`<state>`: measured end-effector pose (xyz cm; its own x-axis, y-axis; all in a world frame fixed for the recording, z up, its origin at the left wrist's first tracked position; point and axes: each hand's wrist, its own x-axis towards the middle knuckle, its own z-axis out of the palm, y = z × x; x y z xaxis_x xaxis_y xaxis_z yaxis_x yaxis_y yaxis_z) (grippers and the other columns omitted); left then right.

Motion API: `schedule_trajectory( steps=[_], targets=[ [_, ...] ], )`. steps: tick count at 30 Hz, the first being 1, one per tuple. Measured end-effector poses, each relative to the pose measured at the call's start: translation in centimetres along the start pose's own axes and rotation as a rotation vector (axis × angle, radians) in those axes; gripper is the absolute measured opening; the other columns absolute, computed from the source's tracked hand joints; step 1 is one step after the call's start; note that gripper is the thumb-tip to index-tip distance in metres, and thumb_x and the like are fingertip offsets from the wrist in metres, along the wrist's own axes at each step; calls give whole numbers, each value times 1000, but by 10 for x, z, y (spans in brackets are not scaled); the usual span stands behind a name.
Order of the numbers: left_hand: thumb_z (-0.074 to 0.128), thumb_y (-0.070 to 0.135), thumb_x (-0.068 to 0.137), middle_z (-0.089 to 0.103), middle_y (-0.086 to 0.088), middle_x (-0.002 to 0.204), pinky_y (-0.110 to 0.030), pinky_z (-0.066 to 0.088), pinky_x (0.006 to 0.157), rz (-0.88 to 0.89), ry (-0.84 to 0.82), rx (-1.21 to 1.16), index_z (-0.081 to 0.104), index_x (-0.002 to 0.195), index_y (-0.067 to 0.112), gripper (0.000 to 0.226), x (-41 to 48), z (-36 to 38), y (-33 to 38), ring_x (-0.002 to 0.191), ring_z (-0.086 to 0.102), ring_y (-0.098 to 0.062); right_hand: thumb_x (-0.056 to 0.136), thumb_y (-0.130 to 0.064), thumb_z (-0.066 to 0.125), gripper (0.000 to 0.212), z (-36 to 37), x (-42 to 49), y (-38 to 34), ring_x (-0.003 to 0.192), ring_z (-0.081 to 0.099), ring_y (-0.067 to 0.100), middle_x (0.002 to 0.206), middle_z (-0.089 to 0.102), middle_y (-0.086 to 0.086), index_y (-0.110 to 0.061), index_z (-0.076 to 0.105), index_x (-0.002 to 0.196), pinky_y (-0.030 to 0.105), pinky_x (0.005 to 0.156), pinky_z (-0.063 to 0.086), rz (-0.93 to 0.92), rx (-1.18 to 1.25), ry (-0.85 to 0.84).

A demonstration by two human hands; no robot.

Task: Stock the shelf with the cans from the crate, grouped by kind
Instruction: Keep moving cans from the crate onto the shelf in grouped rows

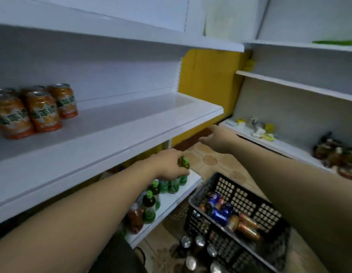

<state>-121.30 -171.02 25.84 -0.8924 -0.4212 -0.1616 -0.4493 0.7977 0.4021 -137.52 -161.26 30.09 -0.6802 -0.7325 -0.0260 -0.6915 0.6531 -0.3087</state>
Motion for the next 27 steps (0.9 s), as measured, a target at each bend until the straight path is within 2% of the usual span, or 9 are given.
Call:
schedule_trajectory(
  steps=[4,7,12,14,17,22,25,27],
  targets=[
    [58,48,89,30,-5,154,-35,34,109,149,-198,42,30,147,18,71,34,63,65,137,35,-24,90,-52,57,72,13,-45,107,136,40,27,152,39,6,-19,32,149,39,108,35,247,7,10],
    [60,49,86,40,-6,146,-34,39,103,230,-311,95,38,142,18,68,58,120,96,128,43,-23,91,-49,57,70,38,-82,187,134,41,27,151,39,6,-19,32,149,39,107,36,457,69,-47],
    [61,51,83,44,-8,141,-35,41,102,285,-464,181,34,144,21,73,107,200,120,124,47,-25,94,-49,54,59,84,-115,282,113,56,25,133,55,7,-16,40,141,33,86,48,684,121,-198],
    [59,54,83,42,-8,142,-36,41,102,278,-509,208,36,142,21,72,131,227,123,125,46,-26,94,-51,52,62,106,-115,312,111,56,25,132,55,8,-15,38,142,33,87,50,747,150,-241],
    [60,56,81,42,-5,143,-38,42,102,247,-565,199,39,141,24,72,169,271,120,124,47,-24,94,-52,50,68,140,-105,349,114,55,26,138,51,10,-13,32,147,32,88,48,804,197,-292],
    [64,45,82,47,-7,136,-35,44,96,152,-578,131,43,137,21,64,238,337,112,117,51,-24,91,-52,55,59,209,-60,398,114,55,26,131,56,9,-19,43,139,33,94,45,810,322,-342],
    [66,44,78,49,-5,133,-40,46,97,78,-607,33,43,136,24,65,283,381,97,114,53,-23,93,-42,57,46,257,-22,423,106,57,22,124,59,7,-20,49,131,33,92,45,823,420,-349],
    [70,38,78,51,-4,132,-38,46,96,24,-623,-48,43,135,23,65,308,409,85,113,55,-22,93,-42,56,44,293,4,439,106,57,23,123,59,8,-18,50,130,32,90,44,812,448,-376]
  ],
)
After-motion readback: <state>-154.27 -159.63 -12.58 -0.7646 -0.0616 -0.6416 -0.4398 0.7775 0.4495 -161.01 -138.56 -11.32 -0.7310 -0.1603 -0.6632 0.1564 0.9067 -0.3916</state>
